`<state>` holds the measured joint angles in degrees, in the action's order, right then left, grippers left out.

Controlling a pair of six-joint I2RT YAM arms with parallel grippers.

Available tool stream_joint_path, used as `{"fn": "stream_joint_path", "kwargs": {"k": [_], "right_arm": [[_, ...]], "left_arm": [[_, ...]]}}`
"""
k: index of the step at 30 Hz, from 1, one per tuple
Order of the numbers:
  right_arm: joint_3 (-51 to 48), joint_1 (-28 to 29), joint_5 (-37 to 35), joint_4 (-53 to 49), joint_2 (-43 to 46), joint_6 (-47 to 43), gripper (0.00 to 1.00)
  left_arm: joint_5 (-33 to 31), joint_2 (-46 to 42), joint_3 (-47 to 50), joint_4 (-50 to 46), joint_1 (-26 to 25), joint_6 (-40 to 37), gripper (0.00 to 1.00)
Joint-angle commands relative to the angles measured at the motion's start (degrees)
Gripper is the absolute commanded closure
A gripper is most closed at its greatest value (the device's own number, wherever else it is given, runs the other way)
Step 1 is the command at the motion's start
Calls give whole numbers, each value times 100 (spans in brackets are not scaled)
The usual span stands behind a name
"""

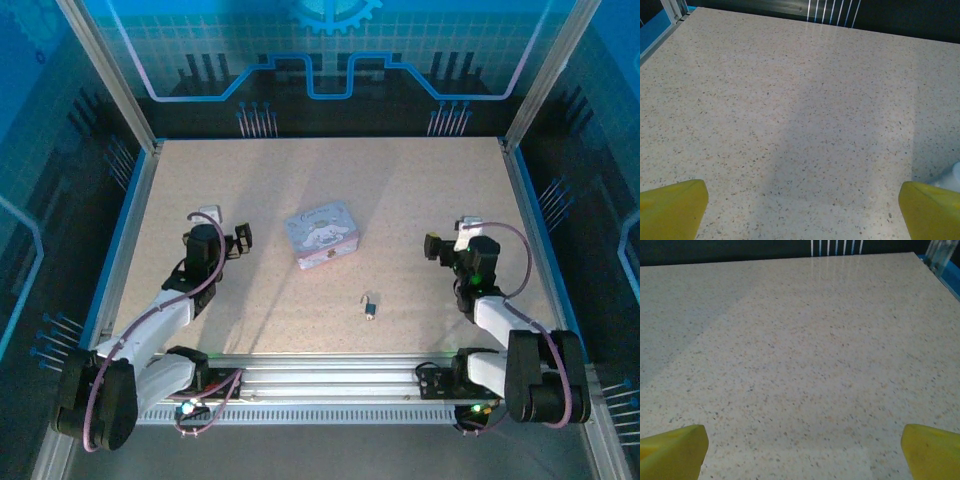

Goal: Unlock the padlock with the key

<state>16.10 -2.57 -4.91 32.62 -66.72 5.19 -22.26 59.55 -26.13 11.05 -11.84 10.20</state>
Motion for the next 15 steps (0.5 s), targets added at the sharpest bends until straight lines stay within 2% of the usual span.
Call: {"fn": "stream_joint_path", "kwargs": {"k": [1, 7, 15], "right_arm": [[-10, 173, 9, 808, -198, -232, 0], [192, 255, 125, 1009, -603, -260, 0], [266, 516, 153, 1983, -1778, -468, 0]], "left_arm": [[-24, -110, 71, 169, 50, -238, 1], [0, -97, 63, 152, 54, -346, 1], [69, 235, 103, 372, 209, -534, 1]]}}
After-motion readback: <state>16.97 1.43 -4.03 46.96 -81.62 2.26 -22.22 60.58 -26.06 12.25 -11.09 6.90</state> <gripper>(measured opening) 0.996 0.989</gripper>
